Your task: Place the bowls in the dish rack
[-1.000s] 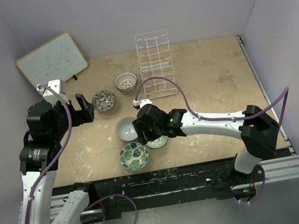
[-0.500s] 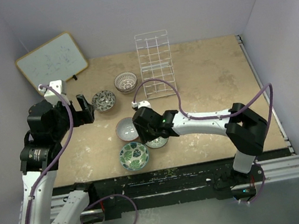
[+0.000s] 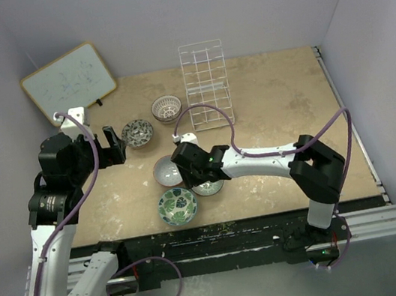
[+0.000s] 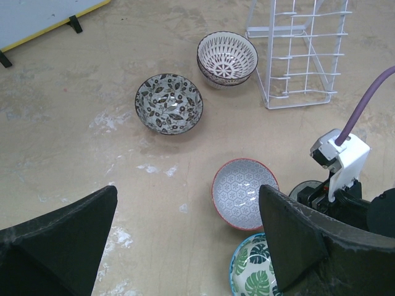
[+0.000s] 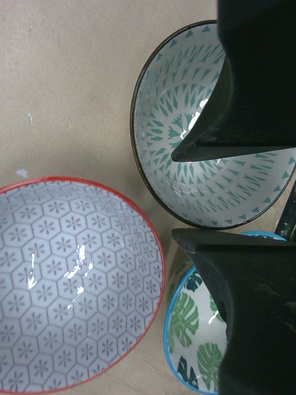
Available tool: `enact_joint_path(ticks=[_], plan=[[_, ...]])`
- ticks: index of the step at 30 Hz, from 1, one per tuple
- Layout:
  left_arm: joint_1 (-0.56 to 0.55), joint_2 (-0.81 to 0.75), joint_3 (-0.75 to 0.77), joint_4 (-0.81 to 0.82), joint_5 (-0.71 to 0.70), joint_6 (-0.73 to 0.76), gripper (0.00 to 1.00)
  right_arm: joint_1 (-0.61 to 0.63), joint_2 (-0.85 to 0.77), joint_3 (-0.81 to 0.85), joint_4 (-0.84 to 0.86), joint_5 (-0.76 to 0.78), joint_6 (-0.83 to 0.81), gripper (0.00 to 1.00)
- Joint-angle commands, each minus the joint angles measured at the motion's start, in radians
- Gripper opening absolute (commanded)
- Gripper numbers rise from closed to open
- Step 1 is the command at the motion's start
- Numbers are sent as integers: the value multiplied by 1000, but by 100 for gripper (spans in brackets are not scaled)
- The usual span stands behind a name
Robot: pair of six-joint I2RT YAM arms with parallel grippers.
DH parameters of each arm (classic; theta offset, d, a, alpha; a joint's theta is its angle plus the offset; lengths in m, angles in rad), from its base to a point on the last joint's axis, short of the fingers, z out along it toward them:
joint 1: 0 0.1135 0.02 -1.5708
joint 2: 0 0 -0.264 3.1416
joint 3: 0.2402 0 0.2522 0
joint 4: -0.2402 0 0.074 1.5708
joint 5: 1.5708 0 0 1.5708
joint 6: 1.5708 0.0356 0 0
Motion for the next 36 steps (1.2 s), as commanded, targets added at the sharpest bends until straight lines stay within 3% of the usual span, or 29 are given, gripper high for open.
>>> enact_joint_path(ticks=[1,7,24,26,31,36], plan=[[-3,-5,-9,41,-3,28,99,6,-8,17,-82,80,18,49],[-2,4,-17,54,-2,27,99,5,-8,7,-133,140,15,39],[-3,14,-25,72,10,25,99,5,-30,-8,-280,292,8,33],[-3,14,-26,73,10,25,99,5,-31,2,-303,310,6,27],[-3,13,-31,78,12,26,99,5,-30,32,-352,354,-3,0],[-3,4,-45,79,10,26,99,5,-37,36,-365,363,2,0]])
